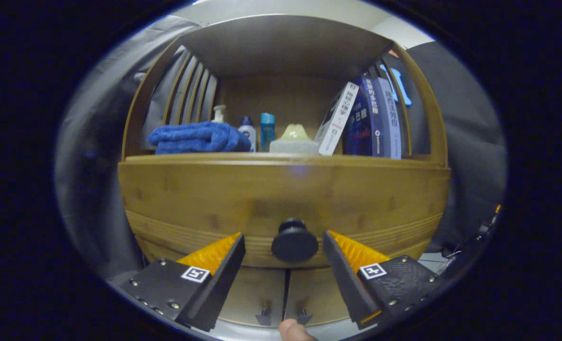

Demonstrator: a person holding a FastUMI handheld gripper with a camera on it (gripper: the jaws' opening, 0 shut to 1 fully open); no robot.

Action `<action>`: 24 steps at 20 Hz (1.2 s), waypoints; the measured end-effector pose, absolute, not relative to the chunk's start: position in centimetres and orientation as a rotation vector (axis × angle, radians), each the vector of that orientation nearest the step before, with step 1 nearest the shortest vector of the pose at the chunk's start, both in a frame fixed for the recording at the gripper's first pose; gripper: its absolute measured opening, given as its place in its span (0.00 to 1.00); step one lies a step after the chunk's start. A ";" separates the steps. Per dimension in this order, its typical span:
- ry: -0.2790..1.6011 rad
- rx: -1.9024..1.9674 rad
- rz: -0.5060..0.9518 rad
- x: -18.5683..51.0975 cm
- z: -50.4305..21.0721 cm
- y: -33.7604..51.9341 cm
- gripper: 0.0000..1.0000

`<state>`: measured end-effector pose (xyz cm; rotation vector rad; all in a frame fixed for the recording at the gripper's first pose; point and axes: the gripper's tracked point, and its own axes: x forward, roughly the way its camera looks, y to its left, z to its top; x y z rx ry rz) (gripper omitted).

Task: Pull open the drawer, take out the items inside it, and place them on the countertop above the cabinet.

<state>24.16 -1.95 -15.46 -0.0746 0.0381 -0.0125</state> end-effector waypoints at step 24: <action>0.058 -0.142 -0.004 -0.6 0.3 1.5 0.98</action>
